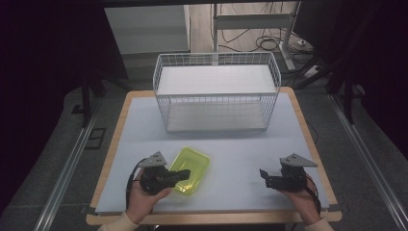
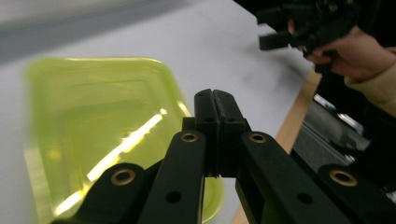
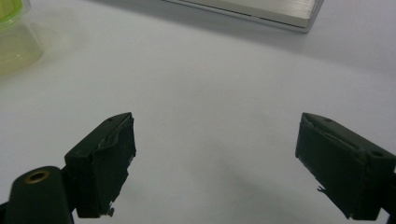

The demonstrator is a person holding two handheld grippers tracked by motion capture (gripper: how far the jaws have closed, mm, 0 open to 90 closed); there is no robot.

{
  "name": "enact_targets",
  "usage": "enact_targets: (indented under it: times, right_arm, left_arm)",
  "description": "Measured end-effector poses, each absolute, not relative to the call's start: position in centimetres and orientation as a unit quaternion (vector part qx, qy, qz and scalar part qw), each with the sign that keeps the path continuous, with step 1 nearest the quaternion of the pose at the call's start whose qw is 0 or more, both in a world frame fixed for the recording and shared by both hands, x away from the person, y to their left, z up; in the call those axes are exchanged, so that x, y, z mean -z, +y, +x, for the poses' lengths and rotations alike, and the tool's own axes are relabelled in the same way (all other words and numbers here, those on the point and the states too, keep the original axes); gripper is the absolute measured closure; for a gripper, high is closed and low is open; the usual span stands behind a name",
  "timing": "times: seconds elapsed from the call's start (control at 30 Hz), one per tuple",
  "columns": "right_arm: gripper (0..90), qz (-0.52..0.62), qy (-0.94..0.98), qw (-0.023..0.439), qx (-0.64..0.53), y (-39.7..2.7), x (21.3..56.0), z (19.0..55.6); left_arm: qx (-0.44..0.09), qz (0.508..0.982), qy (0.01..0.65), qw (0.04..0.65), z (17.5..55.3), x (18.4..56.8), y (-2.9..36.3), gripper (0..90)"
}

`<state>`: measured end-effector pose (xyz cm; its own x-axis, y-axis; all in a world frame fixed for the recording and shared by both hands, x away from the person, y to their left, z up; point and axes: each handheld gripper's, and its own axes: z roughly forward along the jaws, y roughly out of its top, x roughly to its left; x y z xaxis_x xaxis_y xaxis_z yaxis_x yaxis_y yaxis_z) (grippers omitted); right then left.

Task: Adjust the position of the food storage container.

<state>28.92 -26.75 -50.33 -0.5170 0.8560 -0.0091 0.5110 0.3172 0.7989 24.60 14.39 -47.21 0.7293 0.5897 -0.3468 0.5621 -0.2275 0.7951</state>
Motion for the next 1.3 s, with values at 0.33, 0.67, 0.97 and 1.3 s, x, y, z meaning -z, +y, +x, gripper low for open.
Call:
enact_targets:
  times: [0.33, 0.67, 0.97, 1.3]
  right_arm:
    - [12.2, 0.438, 0.780, 0.223, -0.387, -27.0, 50.4, 28.9]
    - [12.1, 0.432, 0.784, 0.227, -0.384, -26.7, 50.4, 28.9]
    - [12.2, 0.428, 0.787, 0.231, -0.380, -26.8, 50.5, 28.9]
    - [12.2, 0.427, 0.789, 0.224, -0.380, -26.7, 50.5, 28.9]
  left_arm:
    - [0.003, 0.819, 0.342, 0.460, 23.7, 48.6, 11.2, 90.0]
    - [0.006, 0.843, 0.340, 0.417, 22.8, 50.1, 10.3, 90.0]
    - [-0.003, 0.852, 0.348, 0.391, 22.3, 51.0, 10.9, 90.0]
    - [-0.006, 0.843, 0.370, 0.391, 22.2, 51.0, 12.9, 90.0]
